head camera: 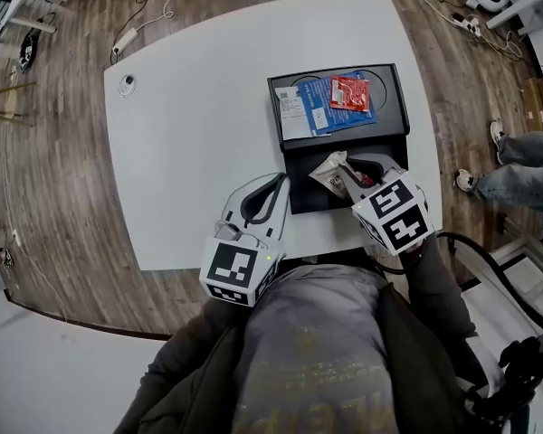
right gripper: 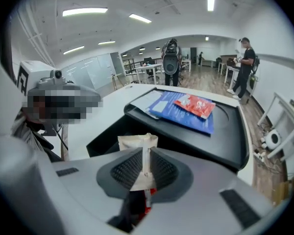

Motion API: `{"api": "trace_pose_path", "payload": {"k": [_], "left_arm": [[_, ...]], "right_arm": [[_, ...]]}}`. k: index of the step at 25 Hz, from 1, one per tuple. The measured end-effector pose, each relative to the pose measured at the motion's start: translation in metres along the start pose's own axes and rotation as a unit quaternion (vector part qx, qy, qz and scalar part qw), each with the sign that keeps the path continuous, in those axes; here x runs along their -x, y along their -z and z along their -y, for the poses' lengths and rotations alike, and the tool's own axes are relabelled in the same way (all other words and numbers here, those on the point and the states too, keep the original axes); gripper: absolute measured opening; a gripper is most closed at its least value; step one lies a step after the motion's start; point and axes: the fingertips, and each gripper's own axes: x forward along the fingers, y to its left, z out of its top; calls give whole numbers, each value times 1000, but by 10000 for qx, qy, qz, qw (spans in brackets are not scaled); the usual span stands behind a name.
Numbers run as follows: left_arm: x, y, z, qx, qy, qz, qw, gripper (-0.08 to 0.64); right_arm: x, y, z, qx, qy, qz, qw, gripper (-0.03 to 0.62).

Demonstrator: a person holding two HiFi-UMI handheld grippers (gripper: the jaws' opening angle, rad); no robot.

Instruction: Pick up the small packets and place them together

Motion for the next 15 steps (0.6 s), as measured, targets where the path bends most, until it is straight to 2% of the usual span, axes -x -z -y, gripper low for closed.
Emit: {"api": "trace_pose_path", "payload": {"k": [15], "left_arm": [[24, -30, 1, -139, -36, 628, 9979, 2]], "right_arm": [[35, -42, -33, 481, 165, 446, 9977, 55]]}}
